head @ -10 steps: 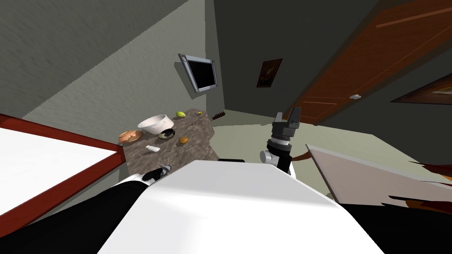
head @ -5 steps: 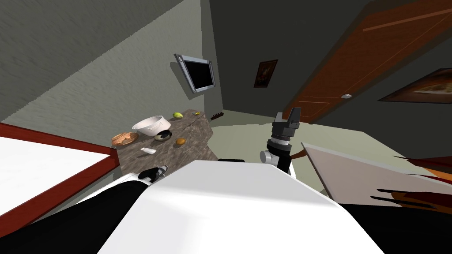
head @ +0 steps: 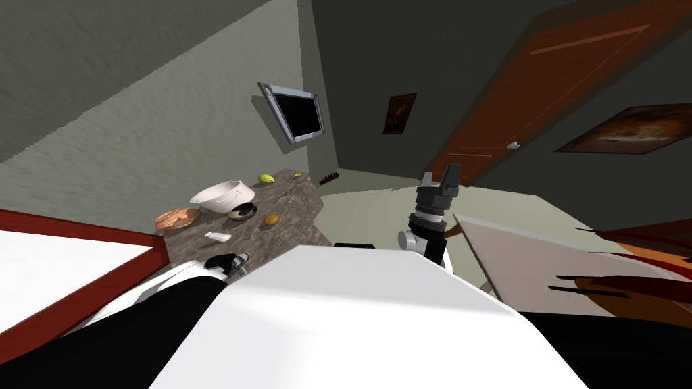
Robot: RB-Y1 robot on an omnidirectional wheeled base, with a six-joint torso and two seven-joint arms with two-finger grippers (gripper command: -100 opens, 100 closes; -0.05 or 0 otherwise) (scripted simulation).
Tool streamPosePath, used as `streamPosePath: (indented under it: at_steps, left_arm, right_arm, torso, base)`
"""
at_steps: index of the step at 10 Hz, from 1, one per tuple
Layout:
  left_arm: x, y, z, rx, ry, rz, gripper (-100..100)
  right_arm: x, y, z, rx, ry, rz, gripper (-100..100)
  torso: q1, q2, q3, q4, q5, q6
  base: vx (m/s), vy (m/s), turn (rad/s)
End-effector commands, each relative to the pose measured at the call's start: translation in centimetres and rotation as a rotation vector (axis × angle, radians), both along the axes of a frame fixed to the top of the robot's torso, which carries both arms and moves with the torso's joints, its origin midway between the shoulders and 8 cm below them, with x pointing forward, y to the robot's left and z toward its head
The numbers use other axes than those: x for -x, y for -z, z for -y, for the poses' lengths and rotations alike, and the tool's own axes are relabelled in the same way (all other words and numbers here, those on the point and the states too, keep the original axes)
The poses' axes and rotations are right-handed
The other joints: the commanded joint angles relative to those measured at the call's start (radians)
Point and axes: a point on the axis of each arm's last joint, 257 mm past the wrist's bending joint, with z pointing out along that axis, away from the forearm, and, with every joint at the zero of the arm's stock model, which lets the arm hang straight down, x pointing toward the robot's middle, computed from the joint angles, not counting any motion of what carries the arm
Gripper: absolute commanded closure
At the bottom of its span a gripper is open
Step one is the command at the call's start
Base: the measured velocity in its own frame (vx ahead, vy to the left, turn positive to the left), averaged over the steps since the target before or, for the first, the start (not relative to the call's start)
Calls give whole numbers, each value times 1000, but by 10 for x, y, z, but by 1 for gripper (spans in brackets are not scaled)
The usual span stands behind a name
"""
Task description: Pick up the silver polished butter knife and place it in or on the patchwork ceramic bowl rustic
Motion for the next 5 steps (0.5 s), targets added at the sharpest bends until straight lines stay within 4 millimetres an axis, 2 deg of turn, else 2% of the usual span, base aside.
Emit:
streamPosePath:
  at_steps: [1,4,5]
  left_arm:
    - [2,-1,-10,-6,-4,-5,100]
    - [2,-9,-40,-26,-25,-21,100]
    - [4,-9,-42,-29,-29,-23,100]
  right_arm:
    - [0,0,0,0,0,0,0]
    - [0,0,0,0,0,0,0]
    - [0,0,0,0,0,0,0]
  torso:
    - [0,0,0,0,0,0]
    - [1,0,0,0,0,1]
    - [2,0,0,0,1,1]
  base:
    - [4,-5,-41]
    - [2,-3,-110]
    - [3,5,-44]
